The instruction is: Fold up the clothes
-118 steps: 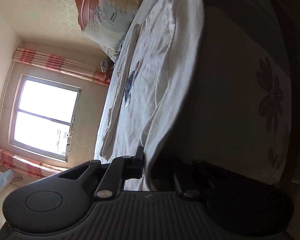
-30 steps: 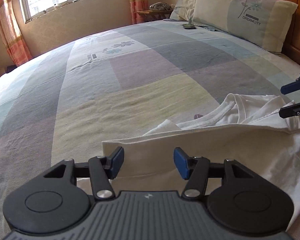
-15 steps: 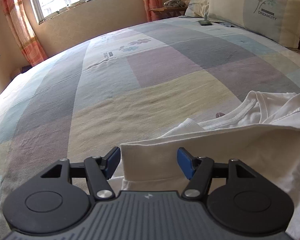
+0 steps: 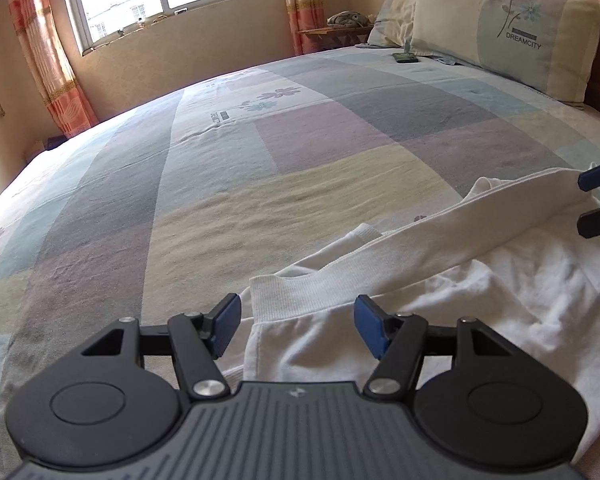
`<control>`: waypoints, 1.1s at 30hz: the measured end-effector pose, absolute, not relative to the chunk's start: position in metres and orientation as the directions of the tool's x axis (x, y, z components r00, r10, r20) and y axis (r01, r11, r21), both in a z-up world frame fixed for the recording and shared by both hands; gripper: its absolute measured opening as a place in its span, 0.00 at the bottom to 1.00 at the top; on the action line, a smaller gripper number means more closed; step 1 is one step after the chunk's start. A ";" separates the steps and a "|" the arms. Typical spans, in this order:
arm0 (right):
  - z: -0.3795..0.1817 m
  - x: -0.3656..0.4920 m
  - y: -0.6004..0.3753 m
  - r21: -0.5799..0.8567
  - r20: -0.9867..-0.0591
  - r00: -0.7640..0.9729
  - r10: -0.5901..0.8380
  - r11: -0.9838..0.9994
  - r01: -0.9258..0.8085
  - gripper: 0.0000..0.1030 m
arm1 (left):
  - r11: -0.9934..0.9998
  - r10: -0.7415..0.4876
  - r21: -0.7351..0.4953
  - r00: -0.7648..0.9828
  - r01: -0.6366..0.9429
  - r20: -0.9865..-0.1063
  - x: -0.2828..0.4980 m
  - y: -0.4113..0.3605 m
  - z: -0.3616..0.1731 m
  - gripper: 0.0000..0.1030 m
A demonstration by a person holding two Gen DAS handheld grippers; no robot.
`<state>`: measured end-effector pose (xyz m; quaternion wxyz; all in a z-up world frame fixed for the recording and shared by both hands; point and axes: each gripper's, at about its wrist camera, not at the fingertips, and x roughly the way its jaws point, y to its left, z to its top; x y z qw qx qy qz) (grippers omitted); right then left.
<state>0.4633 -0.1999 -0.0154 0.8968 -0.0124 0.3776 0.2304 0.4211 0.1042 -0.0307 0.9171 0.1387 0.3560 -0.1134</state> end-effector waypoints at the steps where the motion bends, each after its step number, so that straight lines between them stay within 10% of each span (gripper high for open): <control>1: -0.017 0.454 -0.199 0.119 -0.686 0.612 0.394 0.890 -0.440 0.92 | 0.930 -0.130 0.164 0.715 0.327 -0.687 0.416 0.103 -0.034 0.63; 6: -0.036 0.414 -0.203 -0.037 -0.693 0.634 0.343 0.861 -0.507 0.97 | 0.908 -0.175 0.138 0.658 0.395 -0.732 0.393 0.100 -0.060 0.64; 25: -0.074 0.320 -0.249 0.096 -0.755 0.577 0.313 0.922 -0.375 1.00 | 0.904 -0.133 0.197 0.686 0.380 -0.715 0.349 0.106 -0.049 0.71; 33: -0.037 0.322 -0.227 0.029 -0.633 0.707 0.315 0.923 -0.384 1.00 | 0.843 -0.242 0.204 0.689 0.498 -0.683 0.328 0.076 -0.050 0.72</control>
